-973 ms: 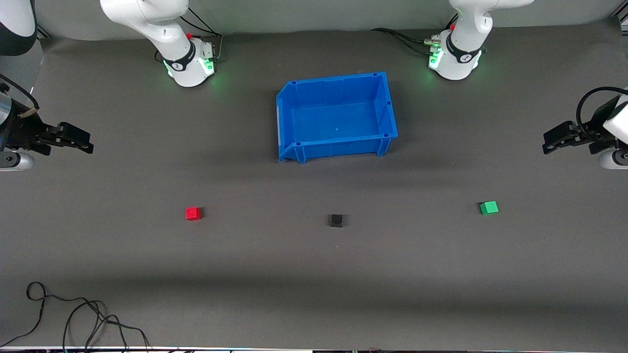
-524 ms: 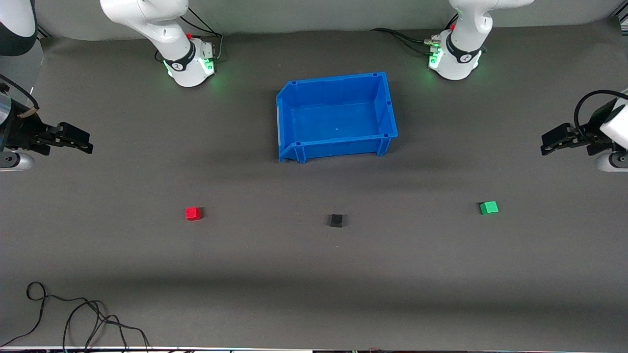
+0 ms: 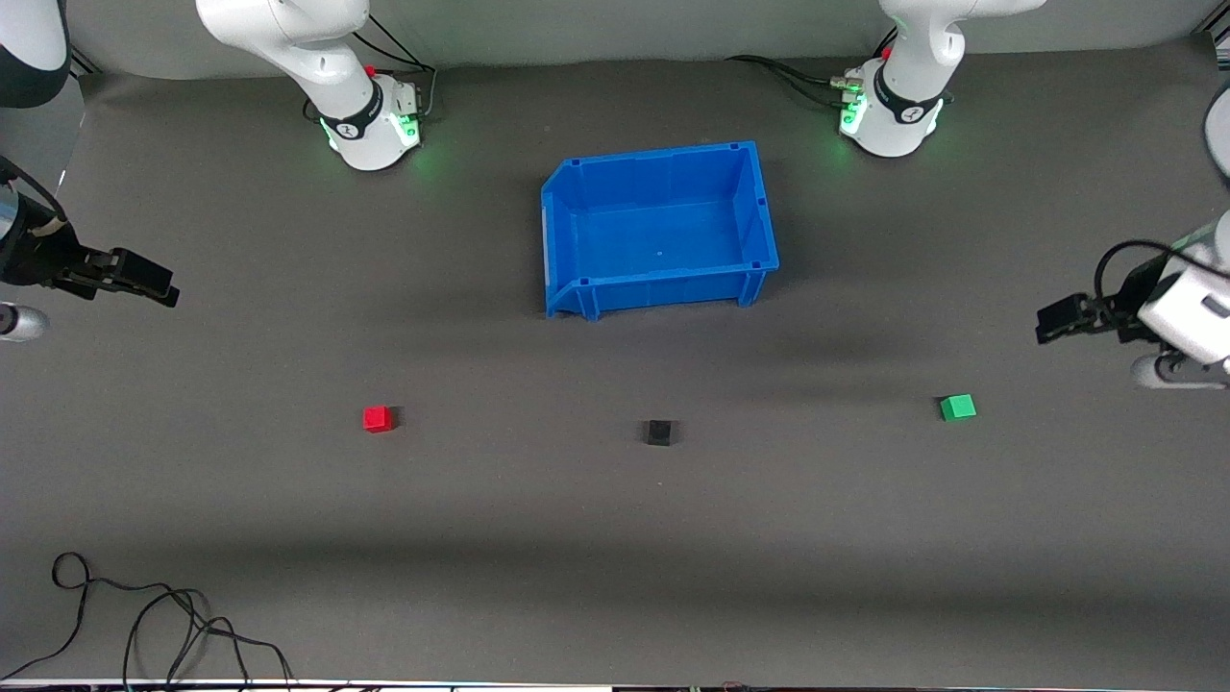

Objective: Attach green and red cubes to black cube
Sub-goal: 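Reach the left gripper to the green cube while the right gripper reaches the red cube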

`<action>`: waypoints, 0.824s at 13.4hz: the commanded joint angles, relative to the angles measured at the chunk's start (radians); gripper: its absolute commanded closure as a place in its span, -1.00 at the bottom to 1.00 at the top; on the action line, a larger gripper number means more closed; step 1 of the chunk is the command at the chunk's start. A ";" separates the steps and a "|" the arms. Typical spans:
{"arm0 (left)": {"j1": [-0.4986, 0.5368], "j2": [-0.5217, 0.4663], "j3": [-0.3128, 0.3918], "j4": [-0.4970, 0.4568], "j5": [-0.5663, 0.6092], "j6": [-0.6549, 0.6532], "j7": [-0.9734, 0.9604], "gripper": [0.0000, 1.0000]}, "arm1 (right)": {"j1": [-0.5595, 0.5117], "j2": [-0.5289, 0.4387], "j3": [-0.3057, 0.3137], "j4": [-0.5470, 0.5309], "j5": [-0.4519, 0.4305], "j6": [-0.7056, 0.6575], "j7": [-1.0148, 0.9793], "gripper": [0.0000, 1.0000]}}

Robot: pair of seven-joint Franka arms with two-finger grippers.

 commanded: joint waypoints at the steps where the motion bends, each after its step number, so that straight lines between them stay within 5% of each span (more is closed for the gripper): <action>1: -0.002 0.084 0.004 -0.001 0.023 0.042 -0.087 -0.94 | 0.008 0.020 0.006 0.048 0.018 -0.004 0.248 -1.00; 11: 0.008 0.360 0.005 -0.021 0.051 0.265 -0.215 -0.94 | 0.005 0.133 0.004 0.093 0.133 0.080 0.951 -1.00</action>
